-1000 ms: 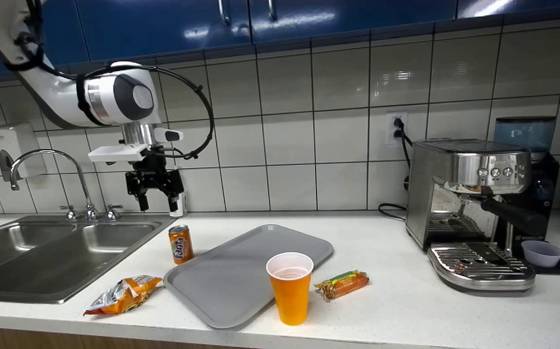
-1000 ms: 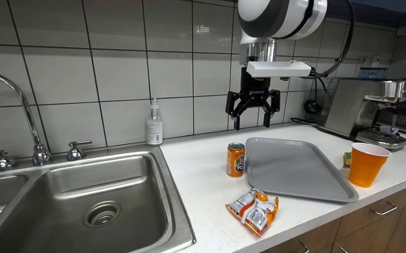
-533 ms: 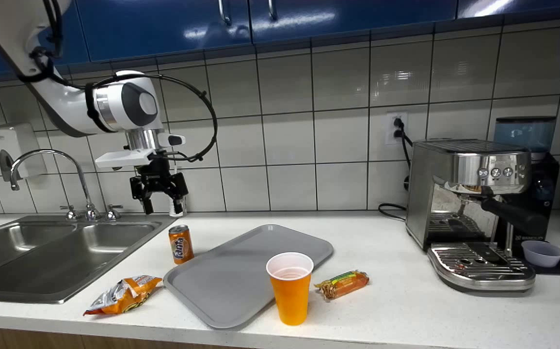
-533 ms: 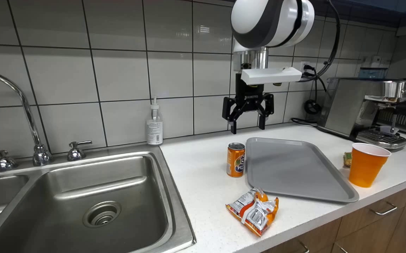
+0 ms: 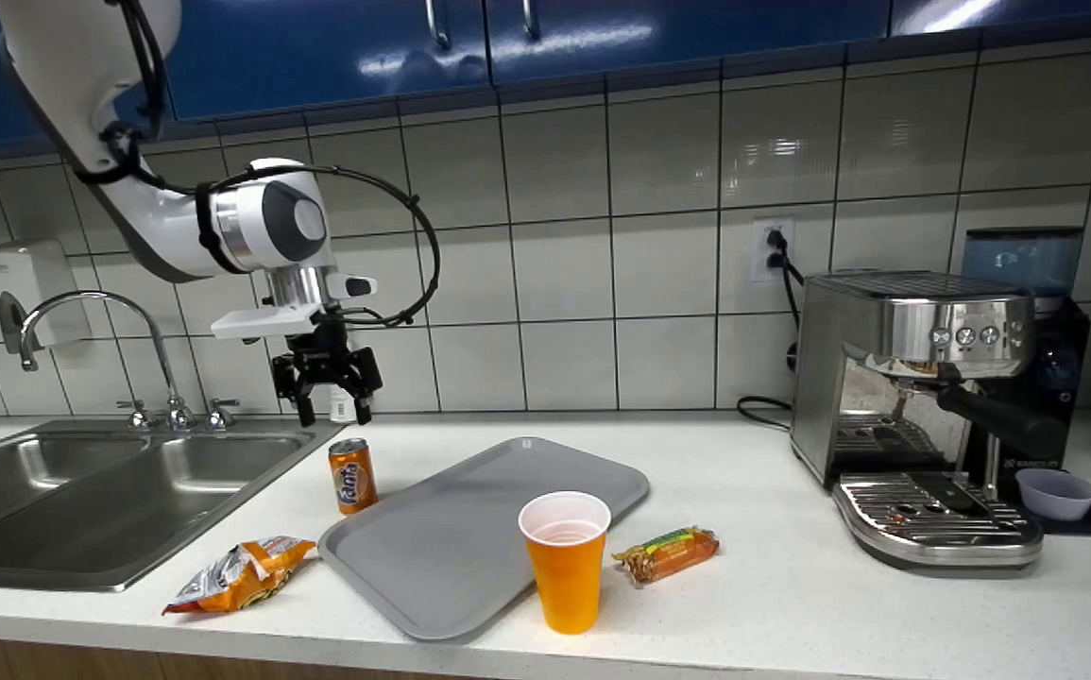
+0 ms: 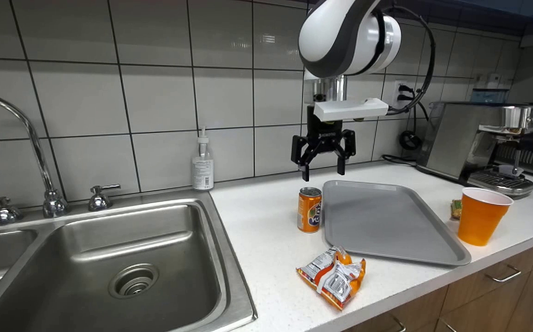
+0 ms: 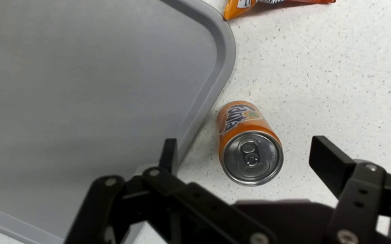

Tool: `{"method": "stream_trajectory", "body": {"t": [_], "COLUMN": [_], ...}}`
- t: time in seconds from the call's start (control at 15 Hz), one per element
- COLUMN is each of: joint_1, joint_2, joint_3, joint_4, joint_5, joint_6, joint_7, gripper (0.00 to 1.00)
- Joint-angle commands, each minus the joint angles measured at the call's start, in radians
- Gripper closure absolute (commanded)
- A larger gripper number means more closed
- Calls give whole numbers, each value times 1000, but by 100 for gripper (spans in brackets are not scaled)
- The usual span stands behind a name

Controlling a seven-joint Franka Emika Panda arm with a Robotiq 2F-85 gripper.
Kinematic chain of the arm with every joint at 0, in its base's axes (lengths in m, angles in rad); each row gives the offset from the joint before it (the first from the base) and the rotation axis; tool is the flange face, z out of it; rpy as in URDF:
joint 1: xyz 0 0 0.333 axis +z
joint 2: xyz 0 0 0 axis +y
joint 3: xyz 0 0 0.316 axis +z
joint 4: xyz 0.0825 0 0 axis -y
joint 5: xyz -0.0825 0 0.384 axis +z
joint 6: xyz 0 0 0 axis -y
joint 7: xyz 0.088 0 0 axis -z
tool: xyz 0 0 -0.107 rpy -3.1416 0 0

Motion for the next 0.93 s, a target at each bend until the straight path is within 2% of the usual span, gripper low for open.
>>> {"method": "stream_trajectory", "body": {"t": [0.0,0.87], "joint_1": [17,76], "joint_2": [48,178], "joint_3": [-15,-47], "joint_4": [59,150], "joint_5": [-13,-71], "joint_6": [-16,-11], "joint_7": [-24,-2], "gripper": [0,0]}}
